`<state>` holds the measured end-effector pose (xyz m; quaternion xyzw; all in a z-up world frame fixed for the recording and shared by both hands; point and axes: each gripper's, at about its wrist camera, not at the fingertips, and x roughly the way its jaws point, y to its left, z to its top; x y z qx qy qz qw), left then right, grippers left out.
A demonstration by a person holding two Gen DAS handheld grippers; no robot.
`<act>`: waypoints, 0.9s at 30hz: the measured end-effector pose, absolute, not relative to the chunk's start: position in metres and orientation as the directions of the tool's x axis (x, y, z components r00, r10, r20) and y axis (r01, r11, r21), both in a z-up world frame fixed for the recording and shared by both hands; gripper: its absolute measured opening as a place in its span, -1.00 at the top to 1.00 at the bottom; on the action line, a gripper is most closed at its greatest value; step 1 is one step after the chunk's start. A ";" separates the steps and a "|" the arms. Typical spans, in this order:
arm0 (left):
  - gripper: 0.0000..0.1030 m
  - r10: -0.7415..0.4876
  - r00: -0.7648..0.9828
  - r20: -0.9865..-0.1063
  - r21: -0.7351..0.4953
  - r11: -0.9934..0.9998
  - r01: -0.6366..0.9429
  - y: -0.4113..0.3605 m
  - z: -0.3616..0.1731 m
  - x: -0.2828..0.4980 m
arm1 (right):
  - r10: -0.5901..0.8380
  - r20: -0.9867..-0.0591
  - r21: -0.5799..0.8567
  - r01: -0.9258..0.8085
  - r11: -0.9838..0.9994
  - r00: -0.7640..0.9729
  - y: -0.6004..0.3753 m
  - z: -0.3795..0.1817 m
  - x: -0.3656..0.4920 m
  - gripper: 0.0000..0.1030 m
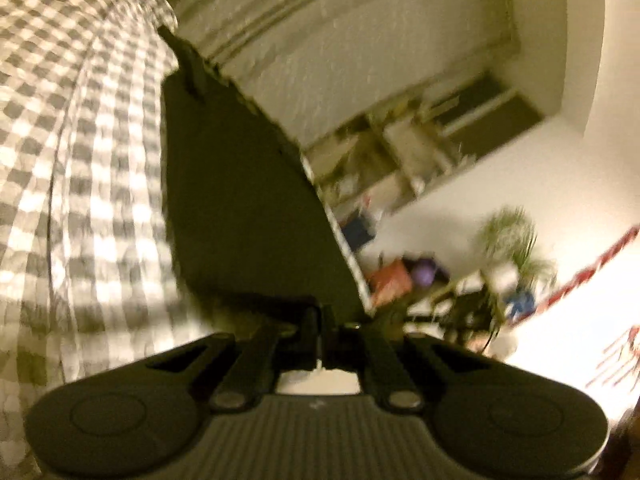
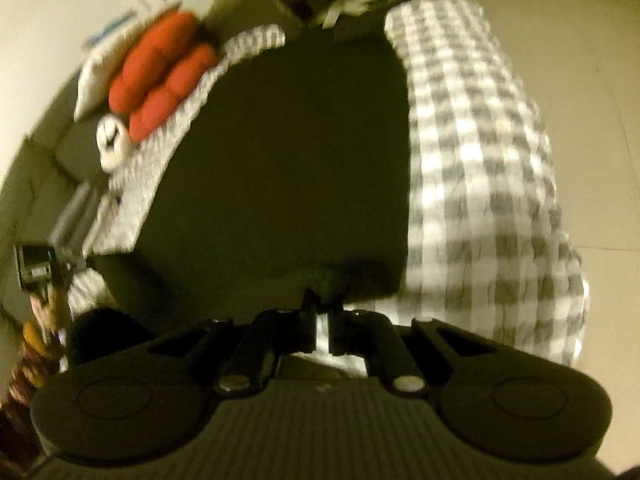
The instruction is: Fold clothes
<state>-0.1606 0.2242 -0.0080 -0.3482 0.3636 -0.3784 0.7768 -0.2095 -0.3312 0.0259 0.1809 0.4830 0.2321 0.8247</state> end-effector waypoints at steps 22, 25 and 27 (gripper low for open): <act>0.57 -0.544 0.735 -0.405 -0.879 0.454 -0.148 0.240 -0.061 -0.068 | 0.540 -0.556 0.754 0.110 0.648 0.632 -0.364 -0.037 -0.110 0.74; 0.43 -0.496 0.780 -0.381 -0.870 0.479 -0.119 0.246 -0.057 -0.081 | 0.535 -0.524 0.771 0.103 0.628 0.662 -0.371 -0.037 -0.116 0.72; 0.34 -0.449 0.794 -0.410 -0.807 0.584 -0.087 0.240 -0.047 -0.090 | 0.492 -0.527 0.745 0.097 0.660 0.693 -0.374 -0.030 -0.122 0.68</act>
